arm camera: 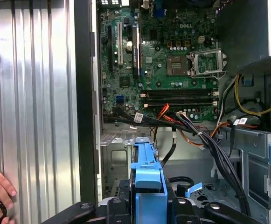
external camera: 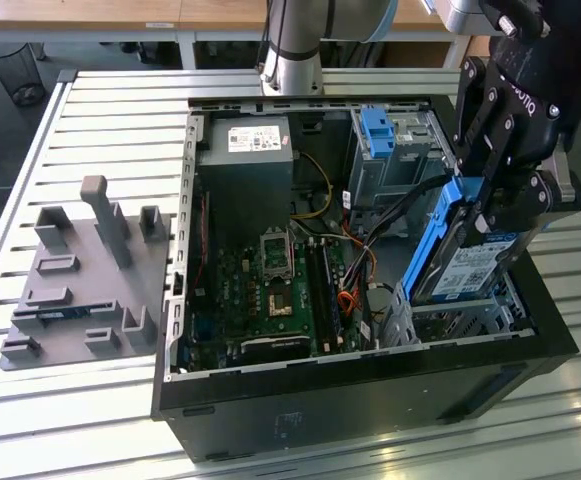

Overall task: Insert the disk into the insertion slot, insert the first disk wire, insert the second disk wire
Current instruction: 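Insert the disk into the insertion slot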

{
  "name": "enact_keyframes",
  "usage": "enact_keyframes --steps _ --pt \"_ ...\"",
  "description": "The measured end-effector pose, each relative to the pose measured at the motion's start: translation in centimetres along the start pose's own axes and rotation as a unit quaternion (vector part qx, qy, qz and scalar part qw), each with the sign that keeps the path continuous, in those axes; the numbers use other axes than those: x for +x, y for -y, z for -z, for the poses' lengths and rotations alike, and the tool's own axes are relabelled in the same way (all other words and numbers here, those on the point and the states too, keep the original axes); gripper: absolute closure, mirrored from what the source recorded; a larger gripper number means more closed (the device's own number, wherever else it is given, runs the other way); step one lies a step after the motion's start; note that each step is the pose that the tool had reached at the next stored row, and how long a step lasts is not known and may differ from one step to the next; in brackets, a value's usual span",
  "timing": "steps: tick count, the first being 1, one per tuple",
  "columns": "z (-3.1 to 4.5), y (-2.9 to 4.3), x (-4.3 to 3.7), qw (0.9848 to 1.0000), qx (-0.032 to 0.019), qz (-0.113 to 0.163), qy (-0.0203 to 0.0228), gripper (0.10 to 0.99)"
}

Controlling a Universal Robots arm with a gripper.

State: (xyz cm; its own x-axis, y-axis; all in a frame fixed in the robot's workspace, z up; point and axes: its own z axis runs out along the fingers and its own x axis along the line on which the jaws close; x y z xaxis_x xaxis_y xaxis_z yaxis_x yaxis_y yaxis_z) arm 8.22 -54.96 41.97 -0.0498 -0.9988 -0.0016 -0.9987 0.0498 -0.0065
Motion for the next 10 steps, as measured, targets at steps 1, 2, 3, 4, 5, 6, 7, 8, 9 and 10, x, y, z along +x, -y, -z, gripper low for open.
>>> enact_keyframes --steps 1,2,3,4,5,6,7,8,9,10 --pt "-0.05 0.0 0.0 1.0 0.0 0.0 0.0 0.722" --pt "-0.1 0.0 0.0 1.0 0.0 0.0 0.0 0.722" --pt "-0.16 0.0 0.0 1.0 0.0 0.0 0.0 0.722" --pt "-0.2 0.0 0.0 1.0 0.0 0.0 0.0 0.722" --pt "-0.24 0.0 0.0 1.0 0.0 0.0 0.0 0.722" --pt "-0.29 0.0 0.0 1.0 0.0 0.0 0.0 0.722" --pt "-0.36 0.0 0.0 1.0 0.0 0.0 0.0 0.722" --pt "-0.42 0.0 0.0 1.0 0.0 0.0 0.0 0.722" --pt "-0.48 0.0 0.0 1.0 0.0 0.0 0.0 0.722" --pt "-0.54 0.0 0.0 1.0 0.0 0.0 0.0 0.722"
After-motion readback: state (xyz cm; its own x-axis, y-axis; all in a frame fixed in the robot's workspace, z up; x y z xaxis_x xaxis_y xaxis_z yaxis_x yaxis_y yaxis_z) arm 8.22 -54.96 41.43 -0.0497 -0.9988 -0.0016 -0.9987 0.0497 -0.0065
